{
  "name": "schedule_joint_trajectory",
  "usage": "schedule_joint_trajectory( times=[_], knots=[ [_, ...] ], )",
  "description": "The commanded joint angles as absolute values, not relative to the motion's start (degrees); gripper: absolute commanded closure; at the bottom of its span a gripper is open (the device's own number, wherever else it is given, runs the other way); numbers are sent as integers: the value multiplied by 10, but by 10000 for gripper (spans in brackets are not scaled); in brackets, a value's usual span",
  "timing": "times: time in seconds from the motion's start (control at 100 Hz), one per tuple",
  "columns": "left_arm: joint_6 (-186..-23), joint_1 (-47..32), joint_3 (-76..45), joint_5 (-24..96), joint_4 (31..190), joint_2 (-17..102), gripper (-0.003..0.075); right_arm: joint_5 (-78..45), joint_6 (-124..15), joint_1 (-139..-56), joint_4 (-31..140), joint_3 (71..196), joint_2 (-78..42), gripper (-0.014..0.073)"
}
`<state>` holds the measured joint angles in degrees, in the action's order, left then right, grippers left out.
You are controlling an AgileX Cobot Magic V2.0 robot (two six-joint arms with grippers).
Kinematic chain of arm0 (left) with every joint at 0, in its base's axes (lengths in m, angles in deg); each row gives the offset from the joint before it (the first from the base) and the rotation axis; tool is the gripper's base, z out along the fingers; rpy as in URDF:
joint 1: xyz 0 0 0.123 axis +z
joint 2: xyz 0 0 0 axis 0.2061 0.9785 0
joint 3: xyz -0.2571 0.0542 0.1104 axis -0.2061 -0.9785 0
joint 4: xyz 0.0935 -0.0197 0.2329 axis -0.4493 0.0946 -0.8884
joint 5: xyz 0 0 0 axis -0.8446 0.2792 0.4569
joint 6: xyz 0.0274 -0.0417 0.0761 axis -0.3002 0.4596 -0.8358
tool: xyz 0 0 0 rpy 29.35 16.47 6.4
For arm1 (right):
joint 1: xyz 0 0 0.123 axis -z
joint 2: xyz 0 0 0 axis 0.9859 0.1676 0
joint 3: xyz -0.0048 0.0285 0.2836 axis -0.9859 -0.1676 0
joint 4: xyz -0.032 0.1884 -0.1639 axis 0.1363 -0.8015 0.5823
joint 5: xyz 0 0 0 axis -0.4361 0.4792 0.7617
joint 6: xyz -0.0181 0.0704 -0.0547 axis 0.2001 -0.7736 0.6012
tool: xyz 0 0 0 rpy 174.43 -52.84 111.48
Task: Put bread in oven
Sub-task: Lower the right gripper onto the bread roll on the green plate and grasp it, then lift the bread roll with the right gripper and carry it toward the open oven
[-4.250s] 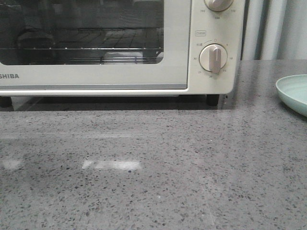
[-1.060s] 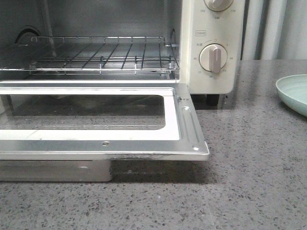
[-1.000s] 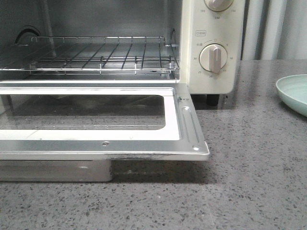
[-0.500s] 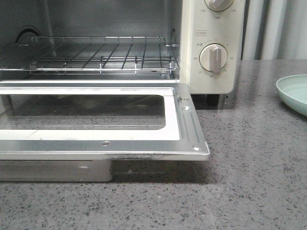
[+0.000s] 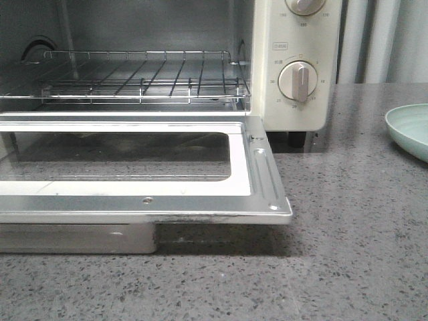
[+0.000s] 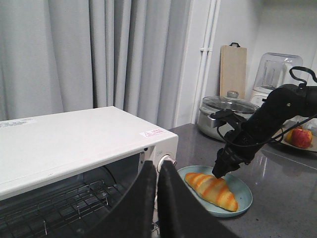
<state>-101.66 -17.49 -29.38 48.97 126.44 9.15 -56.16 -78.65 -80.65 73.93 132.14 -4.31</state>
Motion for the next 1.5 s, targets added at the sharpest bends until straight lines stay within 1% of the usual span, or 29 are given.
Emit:
schedule_joint_trajectory(
  times=[0.0,0.42,0.53,0.6,0.65,0.67,0.72,0.74,0.87,1.0,1.1,1.26,1.49],
  knots=[
    [-1017,-176,-275,454,1281,97,741,-536,-781,-802,753,1337,-39,283],
    [-1017,-176,-275,452,1281,97,741,-528,-781,-802,763,1337,40,285],
    [-1017,-176,-275,450,1281,97,741,-530,-781,-802,763,1337,41,308],
    [-1017,-176,-275,450,1281,97,741,-537,-781,-802,763,1337,41,395],
    [-1017,-176,-275,450,1281,97,741,-542,-781,-802,763,1337,41,500],
    [-1017,-176,-275,450,1281,97,741,-544,-781,-802,763,1337,41,529],
    [-1017,-176,-275,450,1281,97,741,-545,-781,-802,763,1337,41,643],
    [-1017,-176,-275,450,1281,97,741,-545,-781,-802,763,1337,41,669],
    [-1017,-176,-275,450,1281,93,741,-559,-786,-802,763,1337,39,664],
    [-1017,-176,-275,450,1281,85,741,-563,-786,-802,755,1337,6,664],
    [-1017,-176,-275,450,1278,82,741,-572,-786,-802,747,1337,-46,664],
    [-1017,-176,-275,444,1277,82,741,-623,-766,-802,720,1337,-143,664],
    [-1017,-176,-275,419,1277,82,741,-688,-678,-804,597,1337,-264,663]
  ],
)
